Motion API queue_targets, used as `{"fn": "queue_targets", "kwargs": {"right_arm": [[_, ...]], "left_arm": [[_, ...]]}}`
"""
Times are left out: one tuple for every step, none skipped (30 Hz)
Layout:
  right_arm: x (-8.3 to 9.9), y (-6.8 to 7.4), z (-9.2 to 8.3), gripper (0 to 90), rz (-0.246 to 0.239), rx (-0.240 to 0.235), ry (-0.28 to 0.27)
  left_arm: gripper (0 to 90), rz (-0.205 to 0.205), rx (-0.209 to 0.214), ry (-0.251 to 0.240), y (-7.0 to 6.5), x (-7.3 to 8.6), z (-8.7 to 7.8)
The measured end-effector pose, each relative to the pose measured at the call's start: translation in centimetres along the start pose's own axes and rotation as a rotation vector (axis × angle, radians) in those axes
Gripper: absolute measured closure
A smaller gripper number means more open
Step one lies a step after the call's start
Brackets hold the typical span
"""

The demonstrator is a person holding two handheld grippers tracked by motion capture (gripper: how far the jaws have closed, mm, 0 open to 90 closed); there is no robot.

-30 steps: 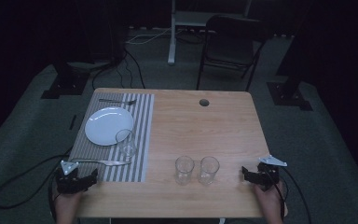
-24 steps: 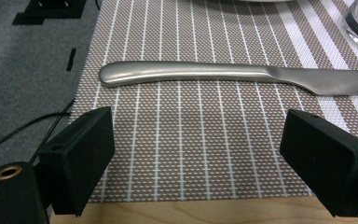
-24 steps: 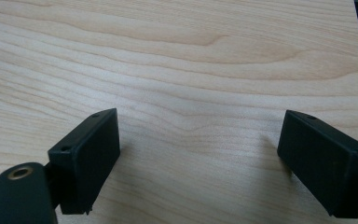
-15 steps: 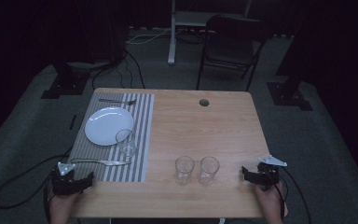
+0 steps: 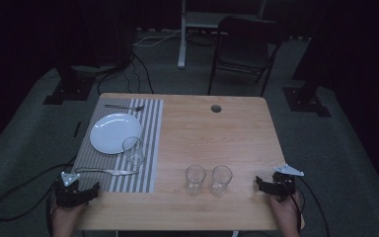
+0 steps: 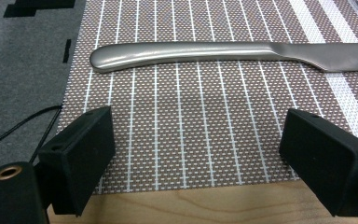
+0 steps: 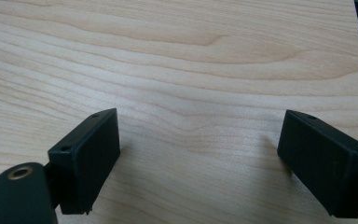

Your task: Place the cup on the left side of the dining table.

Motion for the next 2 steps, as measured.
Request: {"fn": "queue_targets", "kwargs": {"right_arm": [[0.00, 0.00, 0.00, 12.5, 0.000, 0.000, 0.000], [-0.01, 0.00, 0.00, 12.4, 0.000, 0.000, 0.000]], "left_arm": [[10.9, 0.000, 0.000, 0.000, 0.00, 0.00, 0.00], [10.9, 0.000, 0.000, 0.000, 0.00, 0.00, 0.00]]}}
Point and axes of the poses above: each handheld gripper's, and its own axes: z roughly forward along the jaws, x roughly out of its underside, y roughly to its left, the point moved 5 cm from there along z, roughly forward along the jaws, and after that the axes turned 12 degrees about z, right-handed, at the moved point
